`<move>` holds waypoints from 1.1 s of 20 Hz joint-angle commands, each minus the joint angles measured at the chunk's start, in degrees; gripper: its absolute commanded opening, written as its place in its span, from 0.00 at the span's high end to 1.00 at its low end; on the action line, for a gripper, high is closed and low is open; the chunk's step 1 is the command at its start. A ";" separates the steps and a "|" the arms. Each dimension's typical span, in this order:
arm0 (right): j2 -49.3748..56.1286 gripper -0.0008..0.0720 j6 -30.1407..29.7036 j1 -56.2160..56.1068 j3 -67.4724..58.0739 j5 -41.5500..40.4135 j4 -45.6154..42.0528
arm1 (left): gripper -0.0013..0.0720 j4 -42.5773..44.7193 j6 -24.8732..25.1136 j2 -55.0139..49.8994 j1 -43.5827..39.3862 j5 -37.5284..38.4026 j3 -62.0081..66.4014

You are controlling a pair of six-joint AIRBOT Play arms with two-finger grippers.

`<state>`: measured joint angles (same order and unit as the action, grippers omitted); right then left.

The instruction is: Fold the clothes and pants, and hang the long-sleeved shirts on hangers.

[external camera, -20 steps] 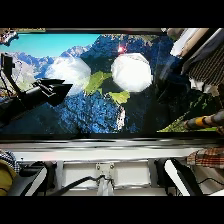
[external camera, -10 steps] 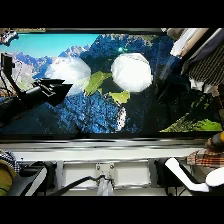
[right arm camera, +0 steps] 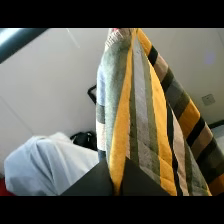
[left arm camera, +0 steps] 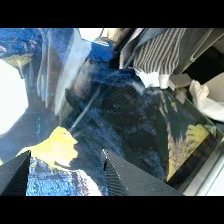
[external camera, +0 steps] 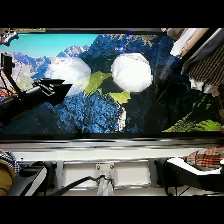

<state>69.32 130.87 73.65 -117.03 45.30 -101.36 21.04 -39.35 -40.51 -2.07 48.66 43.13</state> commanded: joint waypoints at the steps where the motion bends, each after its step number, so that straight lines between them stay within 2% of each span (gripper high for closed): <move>1: 1.81 0.97 -2.01 6.56 -0.57 -4.37 9.53 | 0.32 -0.02 -2.71 -0.02 -0.04 0.22 -0.02; 3: 3.04 0.97 -2.40 8.96 -0.59 -4.87 13.22 | 0.32 -0.02 -2.71 -0.02 -0.04 0.20 -0.02; 6: 4.44 0.97 -9.16 11.47 -0.59 -4.92 21.07 | 0.32 -0.04 -2.95 -0.02 -0.07 0.22 -0.02; 12: 5.31 0.96 -9.75 15.78 -0.59 -4.68 21.88 | 0.32 -0.02 -4.22 -0.02 -0.07 0.22 -0.02; 13: 5.18 0.81 -9.73 16.11 -0.59 -6.14 22.08 | 0.32 -0.02 -4.22 -0.02 -0.07 0.22 -0.02; 14: 4.96 0.54 -9.73 16.11 -0.59 -8.02 22.08 | 0.32 -0.02 -4.22 -0.02 -0.07 0.22 -0.02; 15: 4.79 0.44 -9.73 16.11 -0.59 -9.81 22.10 | 0.32 -0.02 -4.22 -0.02 -0.07 0.22 -0.02; 22: 1.33 0.43 -9.73 15.93 -0.59 -16.39 22.99 | 0.32 0.00 -4.20 -0.02 -0.07 0.24 -0.02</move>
<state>72.10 121.19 89.52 -117.56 31.75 -79.20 21.02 -43.55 -40.53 -2.09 48.90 43.13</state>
